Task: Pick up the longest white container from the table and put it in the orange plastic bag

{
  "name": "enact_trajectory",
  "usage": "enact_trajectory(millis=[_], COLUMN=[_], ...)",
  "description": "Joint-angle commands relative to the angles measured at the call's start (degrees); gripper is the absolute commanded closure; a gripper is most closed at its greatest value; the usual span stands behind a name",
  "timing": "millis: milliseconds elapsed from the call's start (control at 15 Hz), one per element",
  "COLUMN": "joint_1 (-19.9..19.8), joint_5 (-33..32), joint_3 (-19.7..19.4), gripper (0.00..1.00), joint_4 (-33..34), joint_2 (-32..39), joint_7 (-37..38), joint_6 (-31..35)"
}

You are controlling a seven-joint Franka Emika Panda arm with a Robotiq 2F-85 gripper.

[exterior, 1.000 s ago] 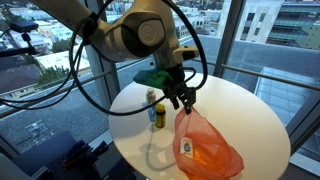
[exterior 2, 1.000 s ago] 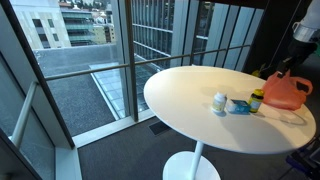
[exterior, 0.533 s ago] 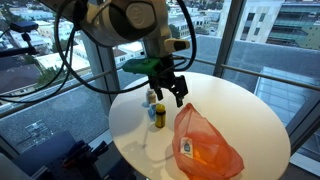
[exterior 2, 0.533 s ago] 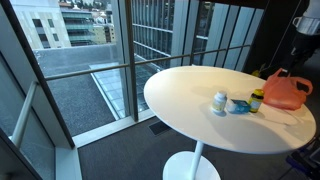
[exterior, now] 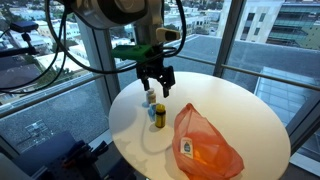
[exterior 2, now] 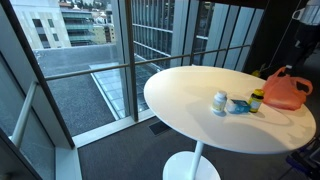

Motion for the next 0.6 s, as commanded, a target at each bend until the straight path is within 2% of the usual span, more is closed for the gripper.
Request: enact_trajectory(millis=[0,333,400,533], joint_1=[0.6,0.9,0.4,0.5], joint_5=[2.9,4.8,3.4,3.5], joint_3=[0.0,-0.1,0.3,0.3], gripper=[0.00,0.00,0.00,0.00], joint_4=[2.0,2.7,0.8,0.9], joint_2=[0.2,0.8,0.1,0.2], joint_7=[-3.4,-5.8,-3.5,-4.0], joint_6=[-3.6,-5.1,-3.1,-3.3])
